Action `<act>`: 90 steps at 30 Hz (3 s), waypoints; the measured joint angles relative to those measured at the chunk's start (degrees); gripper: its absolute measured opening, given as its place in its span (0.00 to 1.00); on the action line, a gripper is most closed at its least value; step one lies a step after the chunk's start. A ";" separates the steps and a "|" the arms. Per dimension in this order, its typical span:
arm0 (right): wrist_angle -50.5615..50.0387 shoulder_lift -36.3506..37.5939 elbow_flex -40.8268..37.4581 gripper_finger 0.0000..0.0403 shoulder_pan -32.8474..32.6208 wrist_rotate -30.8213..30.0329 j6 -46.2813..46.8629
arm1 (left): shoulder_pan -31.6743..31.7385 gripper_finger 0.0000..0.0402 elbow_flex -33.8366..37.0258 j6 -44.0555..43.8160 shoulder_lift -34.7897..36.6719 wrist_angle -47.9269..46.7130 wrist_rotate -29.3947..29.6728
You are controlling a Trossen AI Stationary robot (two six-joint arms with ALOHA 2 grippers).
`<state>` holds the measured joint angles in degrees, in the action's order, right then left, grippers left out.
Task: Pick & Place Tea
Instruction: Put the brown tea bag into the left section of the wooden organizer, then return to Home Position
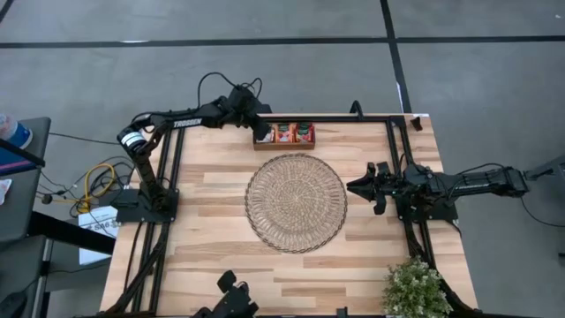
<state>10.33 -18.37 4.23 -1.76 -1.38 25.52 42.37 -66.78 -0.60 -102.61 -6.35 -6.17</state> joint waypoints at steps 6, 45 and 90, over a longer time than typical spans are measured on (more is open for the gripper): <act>0.00 0.00 0.00 0.17 0.00 0.04 0.00 | -0.27 0.24 0.00 0.02 -0.02 -0.38 3.45; 0.00 0.00 0.02 0.17 0.00 0.10 0.00 | -1.23 0.24 -4.92 1.64 -0.09 -9.64 4.96; 0.10 0.02 0.02 0.17 -0.04 0.72 -0.08 | -1.82 0.24 -4.87 -0.64 5.84 -19.09 7.76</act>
<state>10.43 -18.35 4.25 -1.80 -0.67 25.44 40.55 -71.66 -1.24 -96.77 -25.44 1.59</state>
